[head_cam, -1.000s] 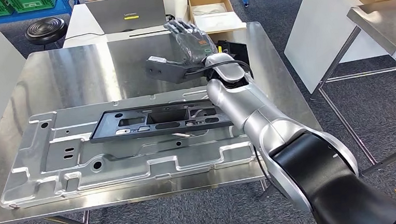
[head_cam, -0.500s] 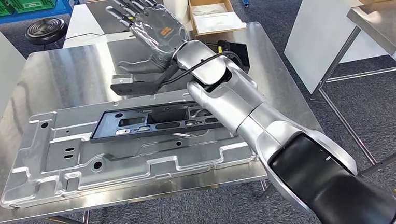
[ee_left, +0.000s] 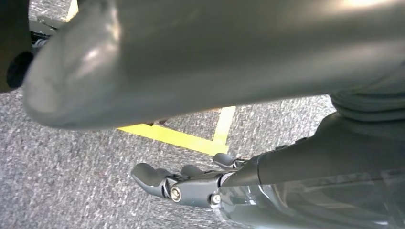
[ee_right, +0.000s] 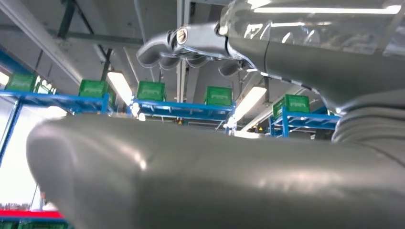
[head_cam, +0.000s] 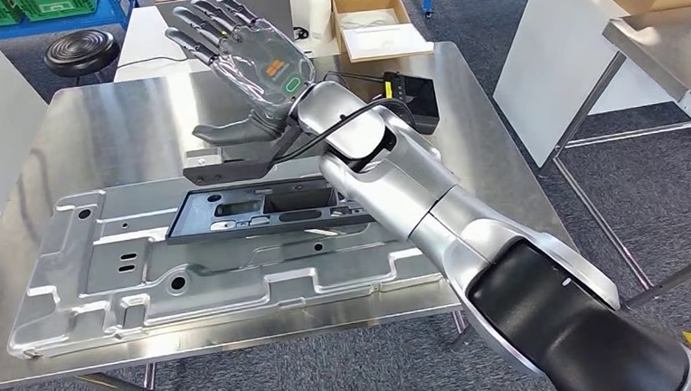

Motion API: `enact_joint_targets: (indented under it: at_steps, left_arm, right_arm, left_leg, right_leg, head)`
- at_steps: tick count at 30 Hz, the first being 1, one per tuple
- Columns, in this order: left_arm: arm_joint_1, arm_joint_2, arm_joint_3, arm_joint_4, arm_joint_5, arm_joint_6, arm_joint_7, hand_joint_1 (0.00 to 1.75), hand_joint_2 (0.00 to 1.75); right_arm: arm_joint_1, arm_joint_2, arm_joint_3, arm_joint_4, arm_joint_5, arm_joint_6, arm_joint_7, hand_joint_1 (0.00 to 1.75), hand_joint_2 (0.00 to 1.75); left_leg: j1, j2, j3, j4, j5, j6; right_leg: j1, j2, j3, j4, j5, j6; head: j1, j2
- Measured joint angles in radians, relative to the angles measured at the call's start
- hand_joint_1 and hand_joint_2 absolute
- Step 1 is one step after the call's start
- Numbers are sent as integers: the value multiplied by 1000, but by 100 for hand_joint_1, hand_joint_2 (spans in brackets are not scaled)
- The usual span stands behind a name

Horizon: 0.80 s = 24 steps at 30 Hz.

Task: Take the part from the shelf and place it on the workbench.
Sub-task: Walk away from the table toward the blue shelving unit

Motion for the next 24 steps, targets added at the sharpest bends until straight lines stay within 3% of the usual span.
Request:
enact_joint_targets:
  at_steps: [3,5,6,9,11,13,15,18,20,21,22,24]
  left_arm:
    - [1,0,0,0,-1,0,1,0,0]
    - [1,0,0,0,-1,0,0,0,0]
    - [1,0,0,1,-1,-1,0,0,0]
    - [0,0,0,1,-1,-1,-2,0,0]
    - [-1,1,0,1,-1,-2,-3,0,0]
    - [-1,1,0,1,-1,-2,-3,0,0]
    - [-1,1,0,1,-1,-3,-3,0,0]
    - [-1,1,0,2,-1,-3,0,0,0]
    - [0,1,0,2,-1,-3,2,0,0]
    - [0,1,0,2,-1,-3,2,0,0]
    - [0,1,0,3,0,-3,2,0,0]
    - [-1,2,0,3,1,-2,2,0,0]
  right_arm:
    - [4,-3,6,0,-2,0,-2,0,0]
    - [10,-6,9,0,-2,0,-4,0,0]
    - [12,-7,11,0,-2,0,-5,0,0]
    - [9,-8,18,0,-2,-1,-9,0,0]
    - [7,-9,21,1,-2,-1,-9,0,0]
    - [8,-11,23,1,-2,-2,-10,0,0]
    - [9,-12,24,1,-3,-2,-10,0,0]
    - [11,-11,25,1,-4,-1,-10,0,0]
    - [17,-11,27,2,-6,-1,-11,0,0]
    - [19,-11,29,2,-7,-1,-11,0,0]
    - [20,-11,31,2,-8,-1,-12,0,0]
    - [19,-11,33,2,-11,-1,-12,0,0]
  left_leg:
    - [6,5,-5,-4,8,5]
    - [8,7,-6,-3,9,3]
    - [9,8,-6,-3,9,2]
    - [12,7,-9,5,2,-14]
    - [9,7,-22,11,2,-28]
    - [8,8,-31,13,4,-38]
    - [11,8,-40,37,-17,-44]
    - [11,7,-112,207,-106,-48]
    - [12,7,-149,296,-132,-48]
    - [13,7,-142,286,-118,-48]
    - [14,7,-116,237,-89,-48]
    - [16,6,-46,98,-32,-48]
  right_leg:
    - [1,0,-72,169,-87,3]
    - [-1,-1,-98,241,-100,4]
    - [-2,-1,-86,220,-80,4]
    - [-1,-1,1,45,-2,2]
    - [2,1,22,-4,-3,-9]
    - [3,3,20,-11,-7,-22]
    - [0,2,19,-14,-4,-34]
    - [-1,-1,16,-16,1,-47]
    - [1,-2,11,-16,7,-51]
    - [1,-1,9,-16,10,-50]
    - [0,-1,7,-16,13,-48]
    - [2,0,3,-13,20,-40]
  head:
    - [18,0]
    - [28,0]
    - [31,0]
    - [39,0]
    - [38,0]
    - [31,0]
    - [22,0]
    - [0,0]
    - [-7,0]
    - [-10,0]
    - [-13,0]
    - [-18,0]
